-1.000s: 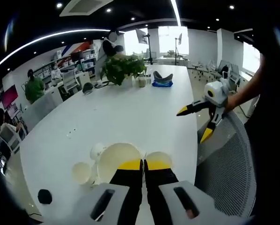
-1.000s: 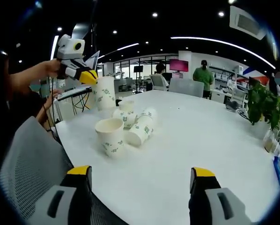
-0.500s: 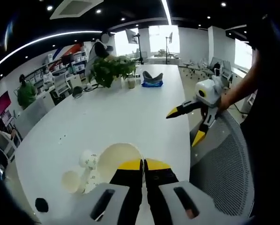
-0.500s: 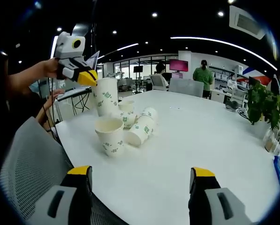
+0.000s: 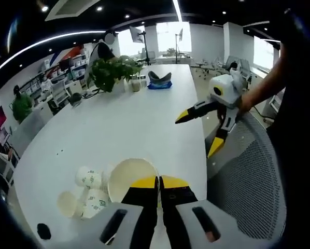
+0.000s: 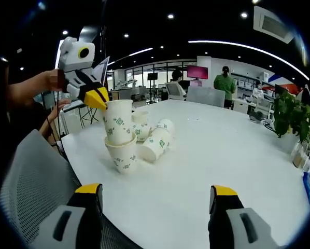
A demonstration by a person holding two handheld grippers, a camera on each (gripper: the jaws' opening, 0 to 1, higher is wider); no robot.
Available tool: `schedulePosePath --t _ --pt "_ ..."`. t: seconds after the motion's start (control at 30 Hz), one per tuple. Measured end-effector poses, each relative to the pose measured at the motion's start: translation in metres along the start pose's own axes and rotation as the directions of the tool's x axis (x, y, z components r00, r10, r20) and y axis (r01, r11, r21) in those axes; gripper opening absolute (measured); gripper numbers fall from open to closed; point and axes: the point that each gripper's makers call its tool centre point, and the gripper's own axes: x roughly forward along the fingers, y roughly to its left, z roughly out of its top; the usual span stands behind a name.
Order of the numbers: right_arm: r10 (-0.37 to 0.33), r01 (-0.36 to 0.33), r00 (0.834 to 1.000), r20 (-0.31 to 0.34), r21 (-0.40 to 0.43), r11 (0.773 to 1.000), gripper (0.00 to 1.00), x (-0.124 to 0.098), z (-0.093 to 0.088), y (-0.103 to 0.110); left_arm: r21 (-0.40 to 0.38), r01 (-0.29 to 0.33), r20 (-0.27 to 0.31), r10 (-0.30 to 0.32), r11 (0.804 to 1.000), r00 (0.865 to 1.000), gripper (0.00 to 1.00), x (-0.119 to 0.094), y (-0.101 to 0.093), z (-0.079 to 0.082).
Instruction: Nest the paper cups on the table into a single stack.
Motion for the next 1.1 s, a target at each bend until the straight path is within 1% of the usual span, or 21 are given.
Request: schedulePosePath --t 0.07,0.23,0.3,0.37,0.4,0.6,0.73,0.9,0.93,1.03,1.1 --pt "0.000 0.000 1.000 0.000 0.000 1.000 0.86 0.000 0.000 0.000 0.004 0.004 -0.005 -0.004 1.000 1.000 0.00 0.004 -0.001 -0.002" --pt "0.001 -0.001 1.000 -0.002 0.000 1.000 0.85 0.000 -0.001 0.000 0.014 0.014 -0.040 -0.013 1.000 0.999 0.00 0.014 -0.006 -0.012" --pt "0.001 -0.001 1.000 -0.003 0.000 1.000 0.85 0.000 -0.001 0.000 0.016 0.017 -0.053 -0.016 1.000 0.998 0.00 0.015 -0.010 -0.011" --pt "0.002 -0.002 1.000 -0.004 0.000 1.000 0.85 0.000 -0.001 0.000 0.017 0.025 -0.069 -0.024 1.000 0.997 0.00 0.019 -0.012 -0.017" --pt "0.001 -0.001 1.000 -0.004 0.001 1.000 0.85 0.000 -0.001 0.000 0.011 0.032 -0.074 -0.031 0.999 0.997 0.00 0.019 -0.014 -0.017" --pt "0.001 -0.001 1.000 -0.010 0.000 1.000 0.84 0.000 -0.002 -0.001 -0.020 0.048 -0.074 -0.050 0.999 0.996 0.00 0.024 -0.018 -0.020" --pt "0.001 -0.001 1.000 -0.017 -0.001 1.000 0.84 0.000 -0.004 0.000 -0.044 0.062 -0.085 -0.065 0.997 0.994 0.00 0.031 -0.017 -0.028" --pt "0.000 0.000 1.000 -0.021 -0.002 1.000 0.83 0.000 -0.005 0.000 -0.093 0.091 -0.074 -0.098 0.992 0.992 0.00 0.036 -0.021 -0.033" --pt "0.000 0.000 1.000 -0.022 -0.002 1.000 0.83 0.000 -0.005 0.000 -0.102 0.096 -0.072 -0.104 0.990 0.992 0.00 0.038 -0.020 -0.036" --pt "-0.001 0.000 1.000 -0.023 -0.002 1.000 0.83 0.000 -0.005 -0.001 -0.119 0.111 -0.072 -0.120 0.987 0.990 0.00 0.041 -0.019 -0.043" --pt "-0.002 0.002 1.000 -0.025 -0.002 1.000 0.83 0.000 -0.005 -0.001 -0.129 0.119 -0.074 -0.129 0.984 0.989 0.00 0.042 -0.021 -0.044"
